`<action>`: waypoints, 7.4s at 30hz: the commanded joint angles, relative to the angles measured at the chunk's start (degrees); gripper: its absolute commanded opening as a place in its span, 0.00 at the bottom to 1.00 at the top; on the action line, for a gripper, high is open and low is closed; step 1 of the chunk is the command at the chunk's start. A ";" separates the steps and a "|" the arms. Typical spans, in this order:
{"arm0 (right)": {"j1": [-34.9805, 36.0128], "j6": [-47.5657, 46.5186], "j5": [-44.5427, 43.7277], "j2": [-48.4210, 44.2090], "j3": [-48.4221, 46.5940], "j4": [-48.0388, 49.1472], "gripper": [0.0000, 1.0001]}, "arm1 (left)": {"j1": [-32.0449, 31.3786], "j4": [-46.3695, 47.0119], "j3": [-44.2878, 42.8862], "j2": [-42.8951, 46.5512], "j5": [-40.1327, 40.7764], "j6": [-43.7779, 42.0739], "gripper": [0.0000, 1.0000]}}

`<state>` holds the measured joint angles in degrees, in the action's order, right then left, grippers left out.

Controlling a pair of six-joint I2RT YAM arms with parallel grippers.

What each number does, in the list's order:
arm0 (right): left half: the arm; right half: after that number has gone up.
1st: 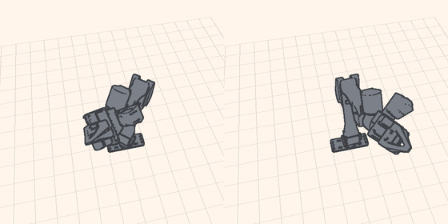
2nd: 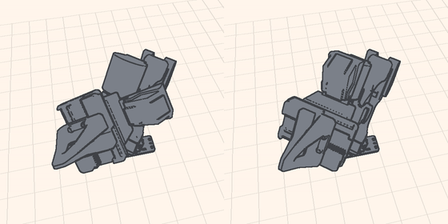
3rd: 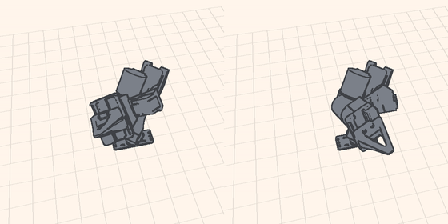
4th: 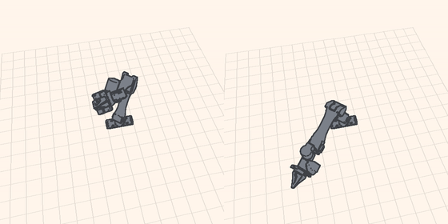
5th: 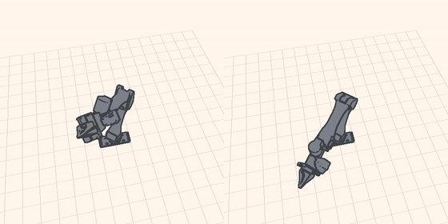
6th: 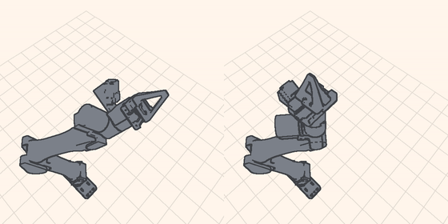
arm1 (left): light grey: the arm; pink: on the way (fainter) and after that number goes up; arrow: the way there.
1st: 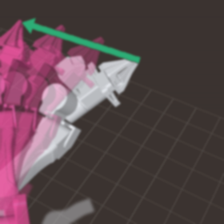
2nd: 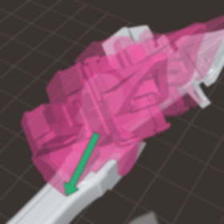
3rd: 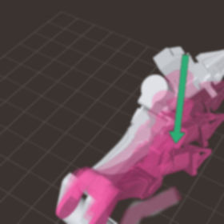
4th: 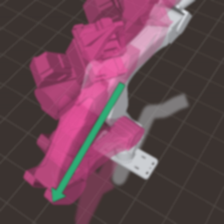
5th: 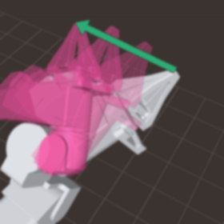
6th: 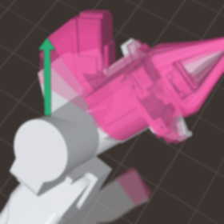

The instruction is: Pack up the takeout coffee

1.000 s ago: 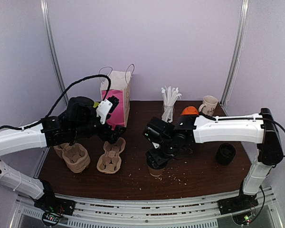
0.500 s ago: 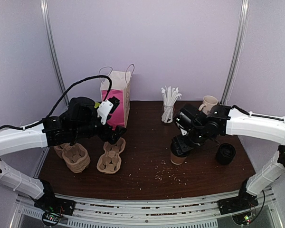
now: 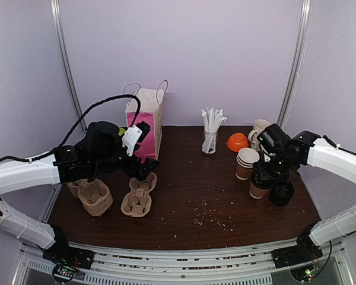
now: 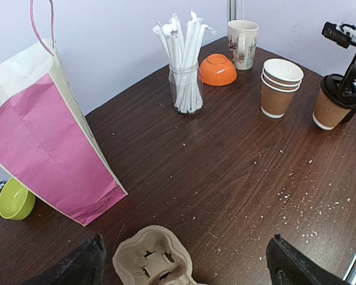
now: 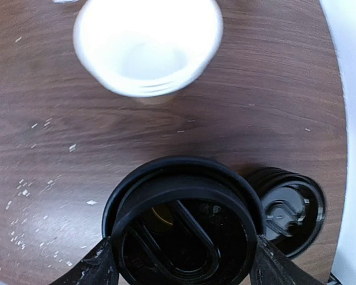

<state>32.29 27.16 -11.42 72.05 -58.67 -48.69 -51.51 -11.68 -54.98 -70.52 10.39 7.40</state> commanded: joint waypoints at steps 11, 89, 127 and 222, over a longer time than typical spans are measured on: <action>-18.99 -5.86 5.34 1.15 0.92 9.73 0.66 | 0.26 0.70 -1.85 0.21 -0.88 0.53 0.98; 24.69 12.31 12.25 6.90 12.33 53.96 0.98 | 11.67 1.33 6.71 -20.23 -16.55 32.15 0.62; 24.62 9.19 6.44 -1.12 13.26 46.58 1.00 | 13.90 -7.75 18.16 -3.63 1.11 40.84 0.91; 31.40 -9.20 6.74 30.14 -19.22 26.89 0.96 | 26.78 -23.21 -25.21 -3.68 -13.26 18.83 0.00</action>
<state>60.10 20.43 -2.83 99.46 -75.83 -17.91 -24.43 -36.97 -83.83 -78.61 -1.28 24.97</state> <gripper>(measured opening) 0.967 0.008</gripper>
